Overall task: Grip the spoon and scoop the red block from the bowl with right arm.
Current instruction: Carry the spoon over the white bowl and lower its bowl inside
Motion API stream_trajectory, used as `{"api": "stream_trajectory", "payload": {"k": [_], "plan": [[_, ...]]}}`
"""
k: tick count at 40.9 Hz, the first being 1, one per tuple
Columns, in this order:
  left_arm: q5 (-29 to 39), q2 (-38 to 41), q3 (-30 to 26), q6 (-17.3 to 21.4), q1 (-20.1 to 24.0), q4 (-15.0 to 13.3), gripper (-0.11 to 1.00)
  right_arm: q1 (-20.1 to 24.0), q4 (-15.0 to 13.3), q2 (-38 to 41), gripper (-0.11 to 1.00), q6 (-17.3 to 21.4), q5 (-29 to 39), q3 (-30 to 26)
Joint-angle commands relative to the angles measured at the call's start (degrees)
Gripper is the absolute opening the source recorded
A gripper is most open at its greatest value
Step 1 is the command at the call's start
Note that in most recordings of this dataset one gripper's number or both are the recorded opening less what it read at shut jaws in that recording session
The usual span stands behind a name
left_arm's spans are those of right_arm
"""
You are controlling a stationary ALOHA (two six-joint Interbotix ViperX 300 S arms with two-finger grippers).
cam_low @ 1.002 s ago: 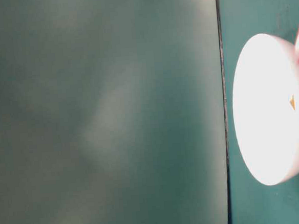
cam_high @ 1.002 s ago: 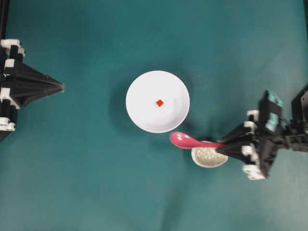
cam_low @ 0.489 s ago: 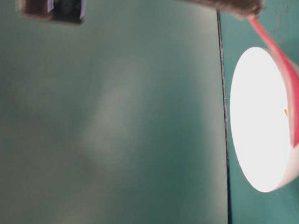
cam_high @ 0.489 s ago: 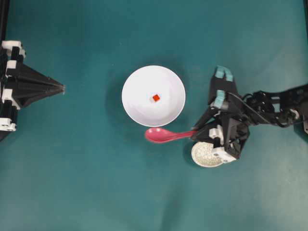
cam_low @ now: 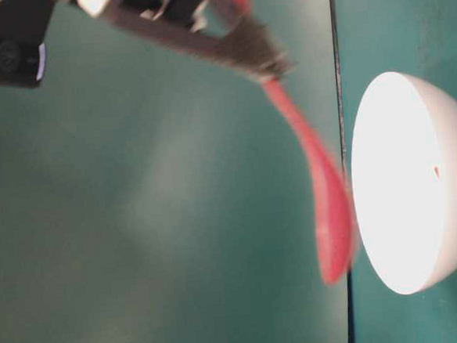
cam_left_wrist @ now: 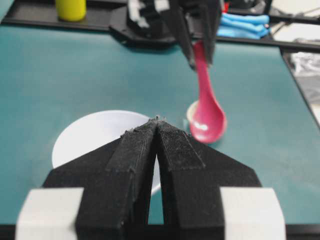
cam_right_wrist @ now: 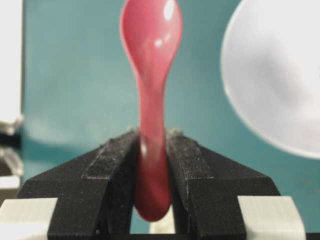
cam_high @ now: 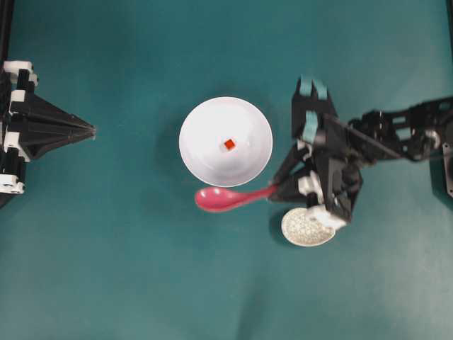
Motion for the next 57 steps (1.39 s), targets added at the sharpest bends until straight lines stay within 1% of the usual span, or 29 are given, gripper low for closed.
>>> {"api": "stream_trajectory", "payload": {"k": [1, 3, 7, 9, 12, 19, 22, 27, 35, 39, 42, 57], "plan": [[-0.35, 0.35, -1.23, -0.09, 0.18, 0.18, 0.0, -2.9, -0.88, -1.41, 0.24, 0.0, 4.22, -3.78], [-0.35, 0.35, -1.23, 0.0, 0.18, 0.18, 0.0, -4.48, -1.58, -1.05, 0.24, 0.0, 7.03, -5.01], [-0.26, 0.35, -1.23, 0.0, 0.18, 0.18, 0.0, -7.91, -4.92, 0.44, 0.24, 0.18, 14.85, -8.09], [-0.35, 0.44, -1.23, 0.0, 0.18, 0.18, 0.0, -9.14, -7.47, 1.67, 0.24, 0.26, 18.9, -9.84], [-0.35, 0.44, -1.23, 0.0, 0.18, 0.26, 0.0, -10.37, -12.3, 4.13, 0.24, 0.62, 25.05, -13.27], [-0.35, 0.44, -1.23, 0.0, 0.18, 0.26, 0.0, -10.63, -21.18, 10.2, 0.24, 2.81, 37.09, -21.71], [-0.35, 0.44, -1.23, 0.0, 0.18, 0.18, 0.0, -10.72, -23.82, 12.3, 0.24, 3.52, 41.13, -24.87], [-0.35, 0.44, -1.23, 0.0, 0.18, 0.26, 0.0, -10.63, -27.16, 15.03, 0.24, 3.6, 46.23, -28.83], [-0.35, 0.44, -1.23, 0.0, 0.18, 0.18, 0.0, -10.63, -31.2, 17.31, 0.24, 3.16, 50.54, -32.43], [-0.35, 0.35, -1.23, 0.09, 0.18, 0.26, 0.0, -10.63, -32.08, 17.93, 0.24, 2.99, 51.59, -32.87], [-0.35, 0.44, -1.23, 0.09, 0.18, 0.26, 0.0, -10.63, -32.43, 18.28, 0.24, 2.81, 51.77, -32.87], [-0.35, 0.35, -1.23, 0.26, 0.18, 0.26, 0.0, -10.2, -32.43, 21.01, 0.24, 2.46, 51.33, -32.87]]}}
